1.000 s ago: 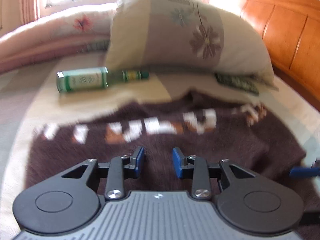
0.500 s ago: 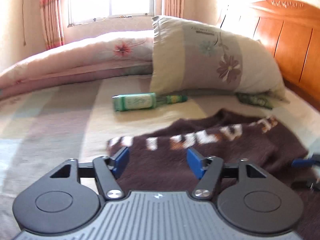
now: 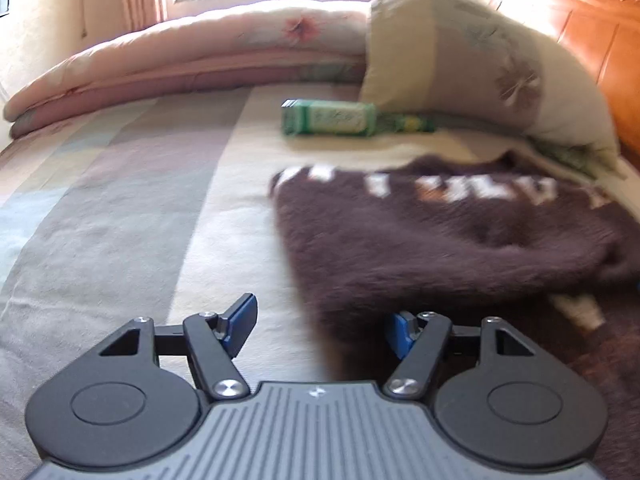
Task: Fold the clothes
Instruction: 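Withdraw the open left gripper from the folded sleeves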
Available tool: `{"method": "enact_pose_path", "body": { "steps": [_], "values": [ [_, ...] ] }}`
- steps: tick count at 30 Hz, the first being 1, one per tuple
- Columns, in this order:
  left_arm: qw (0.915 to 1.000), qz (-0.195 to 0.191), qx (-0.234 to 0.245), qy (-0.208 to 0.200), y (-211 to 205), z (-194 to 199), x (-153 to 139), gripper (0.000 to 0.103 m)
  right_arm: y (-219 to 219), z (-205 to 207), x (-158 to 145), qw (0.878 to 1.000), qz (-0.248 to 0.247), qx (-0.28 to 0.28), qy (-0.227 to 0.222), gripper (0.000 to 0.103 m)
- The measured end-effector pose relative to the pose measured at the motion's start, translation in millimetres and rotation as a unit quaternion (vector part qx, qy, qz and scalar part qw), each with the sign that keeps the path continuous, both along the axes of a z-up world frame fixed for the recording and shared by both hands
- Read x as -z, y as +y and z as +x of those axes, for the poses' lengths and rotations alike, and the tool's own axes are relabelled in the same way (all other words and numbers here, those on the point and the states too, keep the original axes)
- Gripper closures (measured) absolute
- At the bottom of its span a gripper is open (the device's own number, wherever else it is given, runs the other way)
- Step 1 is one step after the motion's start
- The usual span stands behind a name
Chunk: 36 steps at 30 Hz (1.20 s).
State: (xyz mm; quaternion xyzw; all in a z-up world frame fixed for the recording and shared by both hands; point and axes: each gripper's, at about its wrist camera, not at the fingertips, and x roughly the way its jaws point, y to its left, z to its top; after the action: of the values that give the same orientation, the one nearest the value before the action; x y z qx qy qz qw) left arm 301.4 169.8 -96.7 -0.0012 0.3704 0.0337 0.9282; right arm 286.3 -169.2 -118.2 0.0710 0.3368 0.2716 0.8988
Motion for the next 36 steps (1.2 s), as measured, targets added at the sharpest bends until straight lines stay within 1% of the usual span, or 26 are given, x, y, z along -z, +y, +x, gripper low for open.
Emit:
{"method": "enact_pose_path", "body": {
  "steps": [1,3,4,5,7,8,10,12,15,17,19,21,22,25,26,27,28,30,32,34,35,36],
  "values": [
    [1.0000,-0.007,-0.006,0.004,6,0,4,0.032,0,0,0,1.000,-0.002,-0.001,0.000,0.000],
    [0.9988,-0.044,-0.018,0.003,20,-3,9,0.032,0,-1,0,1.000,-0.001,0.000,0.001,0.000],
    [0.9982,-0.055,-0.024,0.004,24,-4,9,0.032,-1,-1,-1,1.000,0.001,0.000,0.001,0.000],
    [0.9987,-0.046,-0.023,0.004,24,-5,8,0.032,-2,-1,-2,1.000,0.003,-0.001,-0.001,0.000],
    [0.9998,-0.012,-0.014,0.004,20,-7,5,0.032,-2,-1,-3,1.000,0.004,-0.001,-0.004,0.000],
    [0.9999,-0.003,-0.012,0.009,19,-8,2,0.032,-2,-1,-3,1.000,0.003,-0.001,-0.005,0.000],
    [0.9998,-0.009,-0.010,0.016,17,-9,-8,0.034,-2,0,-1,1.000,0.001,-0.001,-0.003,0.000],
    [0.9998,-0.013,0.007,0.013,10,-16,-23,0.036,-2,1,-1,1.000,-0.001,0.000,-0.003,0.000],
    [0.9980,-0.017,0.059,-0.014,-6,-27,-49,0.034,-2,0,-1,1.000,0.002,-0.002,-0.006,0.000],
    [0.9953,-0.033,0.084,-0.035,-16,-23,-63,0.033,-2,0,-2,1.000,0.005,-0.004,-0.007,0.000],
    [0.9932,-0.046,0.097,-0.044,-26,-10,-69,0.033,-1,0,-1,1.000,0.005,-0.006,-0.007,0.000],
    [0.9923,-0.053,0.106,-0.037,-35,5,-61,0.034,1,0,0,1.000,0.001,-0.009,-0.006,0.000],
    [0.9925,-0.056,0.104,-0.029,-38,11,-52,0.034,2,1,0,1.000,-0.001,-0.010,-0.005,0.000],
    [0.9937,-0.076,0.082,0.010,-36,24,-14,0.034,4,0,1,1.000,-0.006,-0.014,-0.006,0.000],
    [0.9938,-0.080,0.077,0.013,-35,24,-3,0.034,4,0,1,1.000,-0.008,-0.015,-0.006,0.000],
    [0.9940,-0.076,0.078,0.001,-36,21,4,0.034,5,0,1,1.000,-0.009,-0.015,-0.007,0.000],
    [0.9942,-0.075,0.078,-0.005,-37,20,6,0.034,5,-1,0,1.000,-0.010,-0.016,-0.009,0.000],
    [0.9935,-0.083,0.077,-0.012,-40,19,-2,0.034,5,-1,0,1.000,-0.011,-0.015,-0.013,0.000],
    [0.9899,-0.101,0.092,-0.039,-42,17,-15,0.033,4,-1,-1,1.000,-0.010,-0.011,-0.019,0.000],
    [0.9877,-0.101,0.102,-0.064,-44,17,-24,0.031,1,0,0,1.000,-0.003,-0.006,-0.024,0.000],
    [0.9876,-0.096,0.105,-0.067,-45,20,-25,0.030,0,1,0,1.000,0.002,-0.003,-0.025,0.000],
    [0.9879,-0.097,0.107,-0.056,-45,25,-21,0.024,-3,2,0,1.000,0.009,-0.002,-0.023,0.000]
  ]
}}
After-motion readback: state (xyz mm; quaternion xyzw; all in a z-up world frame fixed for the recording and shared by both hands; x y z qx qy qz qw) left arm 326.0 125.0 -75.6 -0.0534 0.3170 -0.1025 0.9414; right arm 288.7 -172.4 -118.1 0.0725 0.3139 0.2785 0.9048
